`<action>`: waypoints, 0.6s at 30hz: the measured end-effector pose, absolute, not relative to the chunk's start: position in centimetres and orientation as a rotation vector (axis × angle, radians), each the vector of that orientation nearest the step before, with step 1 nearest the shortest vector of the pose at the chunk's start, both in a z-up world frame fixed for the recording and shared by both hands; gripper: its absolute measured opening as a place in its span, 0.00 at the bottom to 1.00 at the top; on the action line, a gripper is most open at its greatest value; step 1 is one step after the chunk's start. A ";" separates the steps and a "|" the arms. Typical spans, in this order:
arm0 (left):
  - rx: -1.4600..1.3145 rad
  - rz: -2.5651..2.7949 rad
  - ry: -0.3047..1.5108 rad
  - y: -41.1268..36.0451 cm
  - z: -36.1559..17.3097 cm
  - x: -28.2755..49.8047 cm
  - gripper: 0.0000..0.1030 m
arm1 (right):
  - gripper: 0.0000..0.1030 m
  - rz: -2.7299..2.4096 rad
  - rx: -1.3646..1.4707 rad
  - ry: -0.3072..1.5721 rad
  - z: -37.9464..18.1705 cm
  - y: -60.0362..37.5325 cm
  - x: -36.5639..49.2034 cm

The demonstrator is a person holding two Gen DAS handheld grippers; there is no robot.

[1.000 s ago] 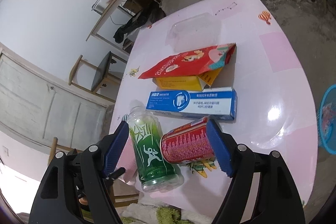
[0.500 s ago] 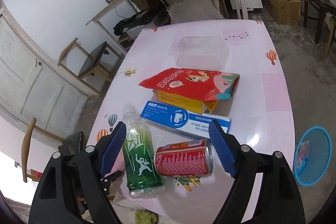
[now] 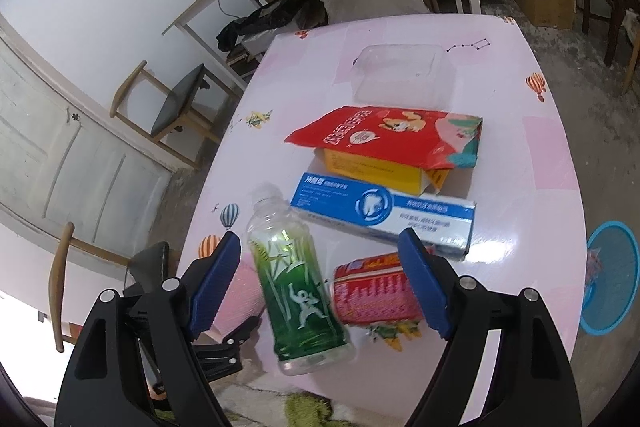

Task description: Collect trash

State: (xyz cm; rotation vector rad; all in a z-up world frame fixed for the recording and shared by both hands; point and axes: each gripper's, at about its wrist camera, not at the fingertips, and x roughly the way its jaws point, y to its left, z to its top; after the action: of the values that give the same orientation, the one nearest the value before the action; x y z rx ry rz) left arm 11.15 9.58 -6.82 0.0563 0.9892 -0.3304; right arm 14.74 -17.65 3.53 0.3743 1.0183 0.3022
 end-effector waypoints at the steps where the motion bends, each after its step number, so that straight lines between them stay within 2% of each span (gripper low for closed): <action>1: 0.055 -0.328 0.984 9.6 -6.8 11.1 0.77 | 0.76 0.300 0.374 1.021 3.7 -17.3 14.6; 11: 0.025 -0.332 0.939 10.3 -7.0 10.5 0.77 | 0.76 0.287 0.313 1.008 5.6 -13.8 13.4; 13: 0.018 -0.334 0.935 10.4 -7.0 10.4 0.77 | 0.82 0.283 0.296 0.999 5.9 -13.2 13.2; 18: 0.019 -0.333 0.928 10.4 -7.1 10.2 0.77 | 0.87 0.266 0.250 0.966 6.8 -11.8 12.6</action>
State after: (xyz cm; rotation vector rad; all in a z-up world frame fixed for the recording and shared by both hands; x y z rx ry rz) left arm 10.24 10.42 -7.11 0.0188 0.9280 -0.3333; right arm 12.62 -11.84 6.75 0.2498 0.9660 0.2655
